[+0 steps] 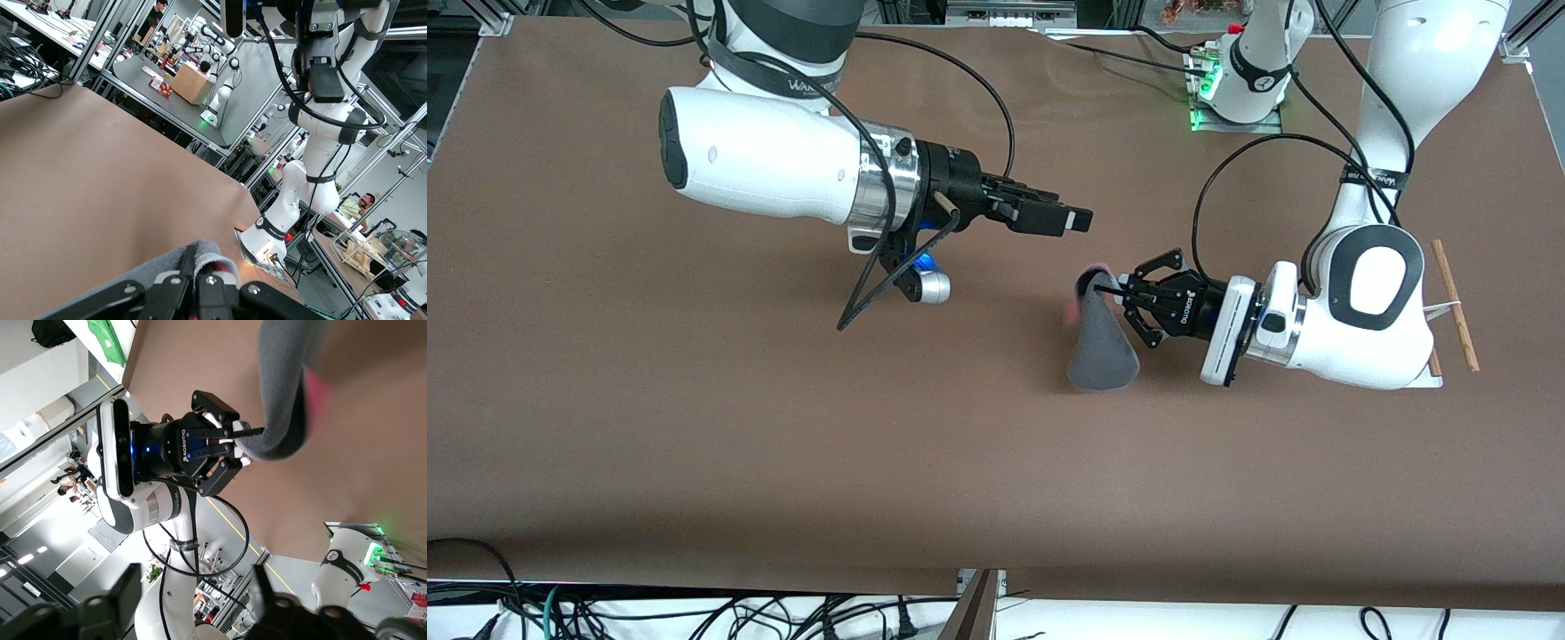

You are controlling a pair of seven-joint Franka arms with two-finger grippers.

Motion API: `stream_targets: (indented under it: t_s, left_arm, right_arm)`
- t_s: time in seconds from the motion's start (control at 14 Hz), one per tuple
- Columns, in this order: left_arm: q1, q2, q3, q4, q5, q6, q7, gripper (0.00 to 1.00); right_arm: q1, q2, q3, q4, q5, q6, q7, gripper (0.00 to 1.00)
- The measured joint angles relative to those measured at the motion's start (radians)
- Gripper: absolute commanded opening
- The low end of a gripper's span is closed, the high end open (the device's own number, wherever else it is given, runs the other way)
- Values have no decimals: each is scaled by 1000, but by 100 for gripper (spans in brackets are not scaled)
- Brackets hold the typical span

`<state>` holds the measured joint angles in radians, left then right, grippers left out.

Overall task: Pass towel and hang on rack
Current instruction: 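Carry the towel with the left gripper over the dowel rack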

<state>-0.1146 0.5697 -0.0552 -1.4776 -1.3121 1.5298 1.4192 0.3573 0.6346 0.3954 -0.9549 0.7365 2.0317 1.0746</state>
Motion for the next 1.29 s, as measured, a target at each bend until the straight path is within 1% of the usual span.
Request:
stream_targets:
  t_s: [0.21,0.36,0.5,0.64,0.71,0.86,1.0,1.14,1.21,1.29]
  left_arm:
    - [3,0,5,1,9,-26,0,0]
    - [14,-1,9,4,68,-60,-4,0]
    - [47,-4,15,13,156,-145,-10,0]
    - [111,-8,18,49,278,-253,-14,0]
    - [149,-11,20,67,335,-303,-19,0]
    - [232,-13,25,93,452,-396,-19,0]
    - [334,-14,29,111,572,-475,-19,0]
    - [442,-14,29,120,670,-502,-10,0]
    - [482,-13,29,124,710,-502,-1,0]
    - [511,-12,29,137,751,-497,5,0]
  right_arm:
    - [-10,0,-6,0,-1,-1,0,100]
    - [-21,0,-6,0,-17,-8,-1,100]
    - [-27,0,-6,0,-80,-33,-10,100]
    - [-29,-4,-10,1,-156,-66,-55,100]
    - [-32,-8,-19,1,-175,-91,-91,100]
    - [-49,-18,-44,1,-188,-166,-182,100]
    - [-61,-32,-91,1,-199,-247,-264,100]
    - [-65,-48,-146,0,-210,-301,-328,100]
    - [-65,-58,-173,-4,-234,-327,-362,100]
    - [-66,-75,-193,-14,-281,-350,-403,100]
